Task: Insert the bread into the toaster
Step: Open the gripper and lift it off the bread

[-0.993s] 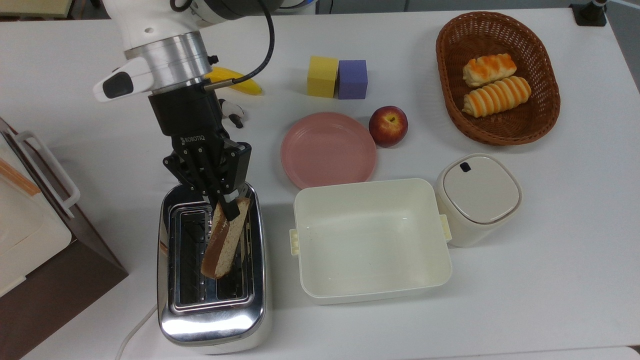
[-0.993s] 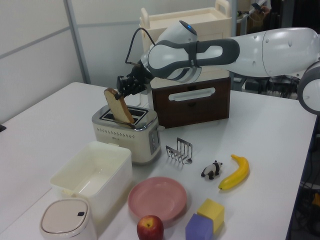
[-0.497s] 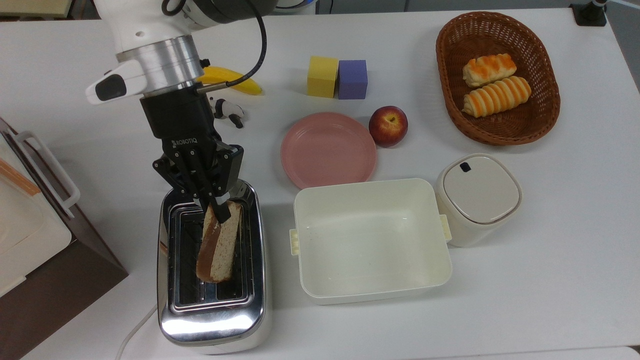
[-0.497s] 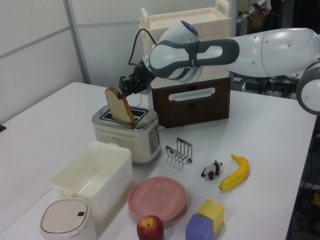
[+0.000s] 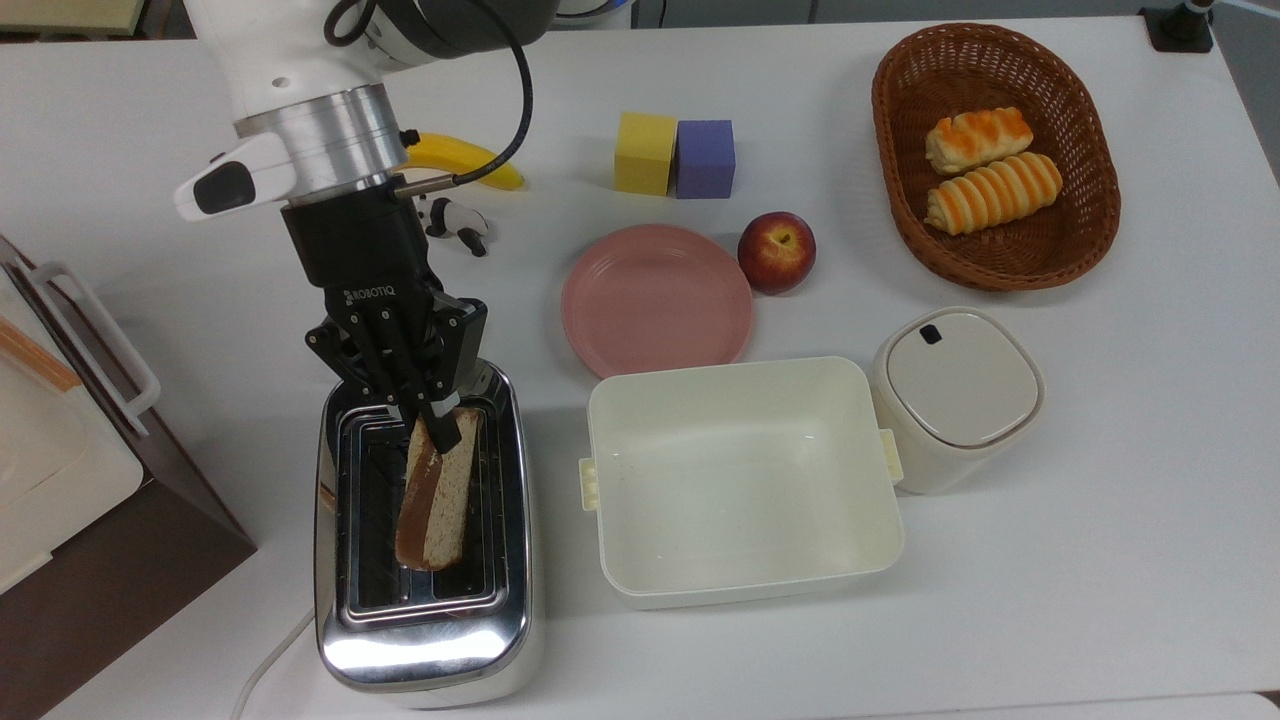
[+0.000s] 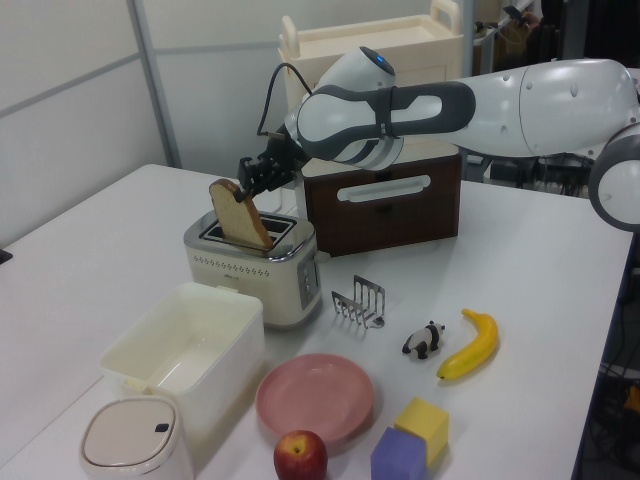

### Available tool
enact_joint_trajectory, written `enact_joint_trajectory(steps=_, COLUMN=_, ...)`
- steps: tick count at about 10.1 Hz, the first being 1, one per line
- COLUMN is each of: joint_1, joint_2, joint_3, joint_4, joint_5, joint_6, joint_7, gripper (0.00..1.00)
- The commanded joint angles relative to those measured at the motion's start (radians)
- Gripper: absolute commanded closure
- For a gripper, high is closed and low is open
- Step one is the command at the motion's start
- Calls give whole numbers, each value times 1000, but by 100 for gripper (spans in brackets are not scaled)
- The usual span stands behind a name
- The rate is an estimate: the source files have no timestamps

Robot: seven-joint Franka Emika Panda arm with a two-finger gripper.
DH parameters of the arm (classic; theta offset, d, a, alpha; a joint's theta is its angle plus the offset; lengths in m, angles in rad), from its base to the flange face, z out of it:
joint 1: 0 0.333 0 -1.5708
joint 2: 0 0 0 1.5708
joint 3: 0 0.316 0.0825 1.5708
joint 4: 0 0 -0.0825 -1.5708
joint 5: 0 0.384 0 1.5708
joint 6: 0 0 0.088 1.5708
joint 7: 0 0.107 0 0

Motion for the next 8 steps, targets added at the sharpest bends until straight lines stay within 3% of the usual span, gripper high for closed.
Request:
enact_joint_trajectory(steps=1, joint_1=13, joint_2=16, joint_3=-12, joint_4=25, joint_5=34, joint_6=48, joint_7=-43, gripper=100)
enact_joint_trajectory(steps=8, joint_1=16, joint_2=18, joint_3=-10, joint_4=5, joint_5=31, joint_6=94, joint_7=-72, gripper=99)
